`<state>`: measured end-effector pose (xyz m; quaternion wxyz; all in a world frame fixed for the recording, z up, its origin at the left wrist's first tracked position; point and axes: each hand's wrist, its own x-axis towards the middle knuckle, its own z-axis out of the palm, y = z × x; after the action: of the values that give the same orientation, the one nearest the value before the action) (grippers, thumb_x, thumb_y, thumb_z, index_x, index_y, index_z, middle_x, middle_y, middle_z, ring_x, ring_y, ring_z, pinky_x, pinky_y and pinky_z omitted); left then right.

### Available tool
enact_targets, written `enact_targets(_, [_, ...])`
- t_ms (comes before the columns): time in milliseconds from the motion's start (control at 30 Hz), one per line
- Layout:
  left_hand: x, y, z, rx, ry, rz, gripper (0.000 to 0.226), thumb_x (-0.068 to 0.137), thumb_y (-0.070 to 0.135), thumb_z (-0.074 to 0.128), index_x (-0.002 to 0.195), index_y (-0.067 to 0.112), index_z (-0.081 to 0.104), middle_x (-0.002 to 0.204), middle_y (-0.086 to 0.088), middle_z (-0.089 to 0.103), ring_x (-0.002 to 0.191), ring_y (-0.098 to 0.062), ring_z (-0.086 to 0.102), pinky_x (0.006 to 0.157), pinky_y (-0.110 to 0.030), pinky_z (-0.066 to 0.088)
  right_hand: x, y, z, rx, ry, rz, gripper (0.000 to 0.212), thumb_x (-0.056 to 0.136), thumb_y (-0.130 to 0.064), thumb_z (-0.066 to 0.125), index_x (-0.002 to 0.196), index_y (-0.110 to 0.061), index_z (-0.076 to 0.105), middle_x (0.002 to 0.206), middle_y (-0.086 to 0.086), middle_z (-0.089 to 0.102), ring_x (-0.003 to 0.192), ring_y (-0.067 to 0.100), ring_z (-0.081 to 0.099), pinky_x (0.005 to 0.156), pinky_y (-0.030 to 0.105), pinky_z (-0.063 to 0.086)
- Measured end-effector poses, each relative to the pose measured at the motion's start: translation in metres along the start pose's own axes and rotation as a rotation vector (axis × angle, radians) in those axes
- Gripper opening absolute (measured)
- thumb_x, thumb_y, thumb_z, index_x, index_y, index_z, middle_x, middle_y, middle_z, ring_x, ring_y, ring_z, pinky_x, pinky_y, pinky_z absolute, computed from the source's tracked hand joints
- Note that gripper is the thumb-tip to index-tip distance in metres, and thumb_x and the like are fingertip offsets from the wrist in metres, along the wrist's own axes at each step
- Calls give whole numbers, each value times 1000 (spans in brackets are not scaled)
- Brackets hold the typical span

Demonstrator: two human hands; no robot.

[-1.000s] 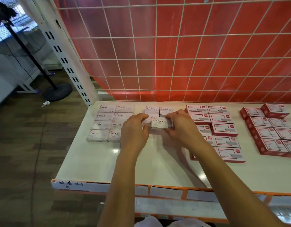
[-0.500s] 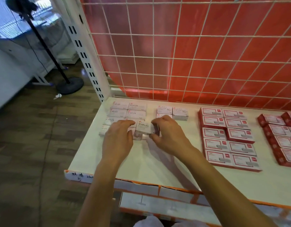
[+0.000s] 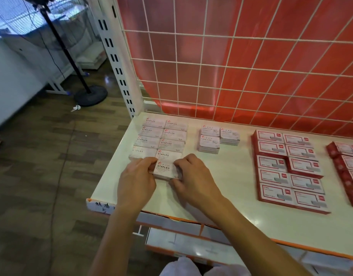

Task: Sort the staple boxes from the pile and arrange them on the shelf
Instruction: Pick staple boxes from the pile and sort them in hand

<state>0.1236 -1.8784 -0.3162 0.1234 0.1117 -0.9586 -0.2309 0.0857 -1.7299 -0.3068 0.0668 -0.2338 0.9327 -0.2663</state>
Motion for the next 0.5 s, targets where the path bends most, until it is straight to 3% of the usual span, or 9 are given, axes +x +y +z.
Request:
enact_targets(167, [-2, -2, -2, -4, 13, -43, 34, 84, 4, 57, 113, 16, 68, 100, -2, 72, 91, -21, 64, 82, -30, 48, -5, -6, 7, 93, 56, 25, 41, 86, -29, 63, 123, -19, 50, 118, -1, 44, 106, 18, 49, 89, 25, 41])
enact_targets(333, [-3, -4, 0, -18, 37, -55, 34, 82, -1, 56, 111, 14, 69, 103, -4, 71, 91, -24, 64, 81, -33, 47, -4, -6, 8, 136, 95, 44, 30, 85, -23, 65, 112, -17, 51, 114, -2, 43, 95, 17, 53, 79, 20, 40])
enact_targets(500, [-4, 0, -3, -78, 31, -86, 32, 87, 2, 56, 113, 14, 68, 102, -3, 72, 91, -23, 66, 87, -33, 47, -4, -6, 12, 157, 105, 58, 24, 85, -23, 65, 105, -17, 52, 110, -2, 45, 93, 16, 54, 78, 21, 44])
